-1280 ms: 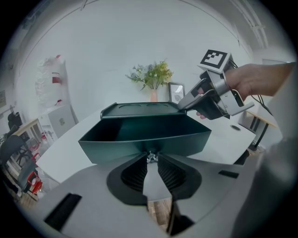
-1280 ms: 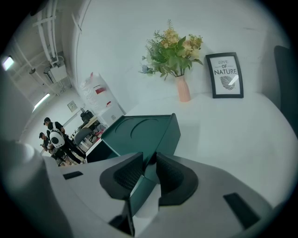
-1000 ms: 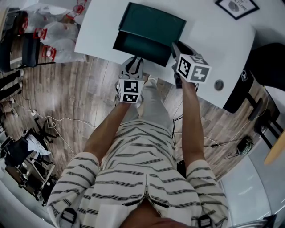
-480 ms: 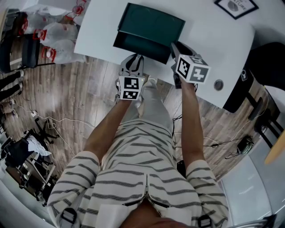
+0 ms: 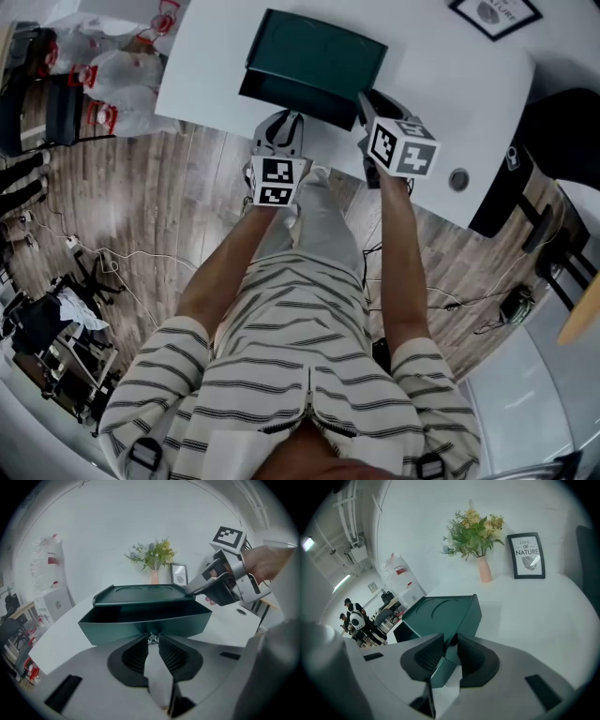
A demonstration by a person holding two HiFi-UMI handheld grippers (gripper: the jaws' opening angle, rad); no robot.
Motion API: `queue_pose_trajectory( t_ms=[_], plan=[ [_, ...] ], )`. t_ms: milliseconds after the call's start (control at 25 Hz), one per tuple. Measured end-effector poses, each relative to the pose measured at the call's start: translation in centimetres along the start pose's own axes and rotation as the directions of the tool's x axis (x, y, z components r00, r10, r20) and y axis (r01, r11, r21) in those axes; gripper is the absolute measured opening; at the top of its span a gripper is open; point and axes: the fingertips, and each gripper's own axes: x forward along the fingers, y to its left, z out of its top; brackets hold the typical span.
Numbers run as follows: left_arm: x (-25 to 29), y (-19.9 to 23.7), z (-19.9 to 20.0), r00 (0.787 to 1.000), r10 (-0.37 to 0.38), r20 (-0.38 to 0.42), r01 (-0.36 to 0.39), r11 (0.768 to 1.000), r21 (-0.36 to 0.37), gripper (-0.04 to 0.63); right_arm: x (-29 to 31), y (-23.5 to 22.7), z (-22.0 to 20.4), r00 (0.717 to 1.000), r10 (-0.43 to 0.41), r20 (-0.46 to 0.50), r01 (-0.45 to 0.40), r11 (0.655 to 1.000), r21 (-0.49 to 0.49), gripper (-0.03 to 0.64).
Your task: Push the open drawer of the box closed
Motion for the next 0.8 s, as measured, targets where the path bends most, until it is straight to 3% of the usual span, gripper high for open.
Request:
queue_pose_trajectory(
  t_ms=[800],
  plan=[
    [1.9, 0.3, 1.5, 1.000, -0.005, 0.005, 0.005, 1.000, 0.003, 0.069, 0.1, -0.2, -0.2, 1.000, 0.011, -0.014, -0.011, 1.000, 0.001, 0.104]
  ],
)
